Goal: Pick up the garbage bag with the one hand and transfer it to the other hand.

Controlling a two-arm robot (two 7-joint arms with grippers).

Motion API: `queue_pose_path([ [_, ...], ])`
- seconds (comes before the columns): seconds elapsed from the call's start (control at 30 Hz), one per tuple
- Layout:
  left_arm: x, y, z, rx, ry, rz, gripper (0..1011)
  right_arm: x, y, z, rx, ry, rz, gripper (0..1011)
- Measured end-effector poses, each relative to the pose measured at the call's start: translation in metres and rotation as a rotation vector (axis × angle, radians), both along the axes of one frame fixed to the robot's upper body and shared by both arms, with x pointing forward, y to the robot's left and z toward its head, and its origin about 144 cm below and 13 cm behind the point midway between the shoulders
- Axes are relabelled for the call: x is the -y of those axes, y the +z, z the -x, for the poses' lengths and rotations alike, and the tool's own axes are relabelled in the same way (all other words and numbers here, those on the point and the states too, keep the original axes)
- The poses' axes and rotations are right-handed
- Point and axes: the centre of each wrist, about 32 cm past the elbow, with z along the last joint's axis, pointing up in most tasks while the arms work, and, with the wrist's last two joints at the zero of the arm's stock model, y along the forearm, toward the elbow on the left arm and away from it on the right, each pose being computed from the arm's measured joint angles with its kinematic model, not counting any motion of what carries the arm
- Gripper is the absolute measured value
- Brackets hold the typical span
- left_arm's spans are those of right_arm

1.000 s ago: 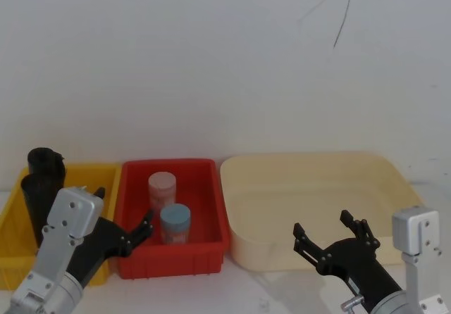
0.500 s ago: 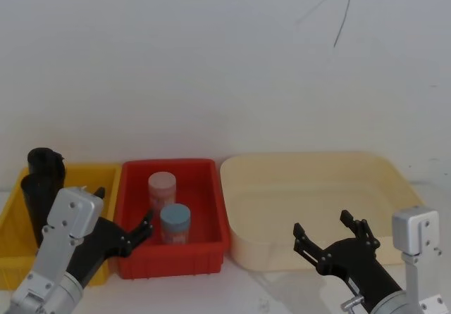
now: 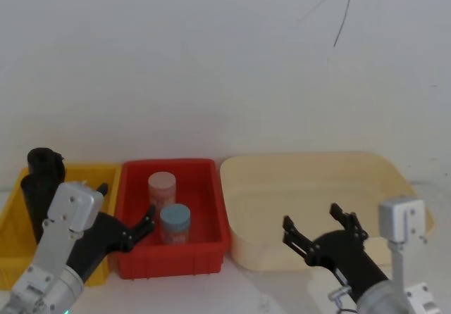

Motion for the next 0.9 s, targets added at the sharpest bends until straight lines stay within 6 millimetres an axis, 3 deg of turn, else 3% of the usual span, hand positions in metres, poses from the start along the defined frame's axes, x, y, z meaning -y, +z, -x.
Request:
queue_pose_path([
  [0.27, -0.008, 0.015, -0.018, 0.000, -0.071, 0.035, 1001, -0.024, 0.018, -0.021, -0.020, 0.017, -0.017, 1001],
  [0.47, -0.021, 0.030, -0.027, -0.012, -0.111, 0.053, 1001, -0.050, 0.034, -0.047, -0.040, 0.039, -0.040, 1001],
  [0.9, -0.053, 0.055, -0.005, -0.052, -0.050, 0.055, 1002, -0.096, 0.054, -0.089, -0.077, 0.116, -0.049, 1001],
])
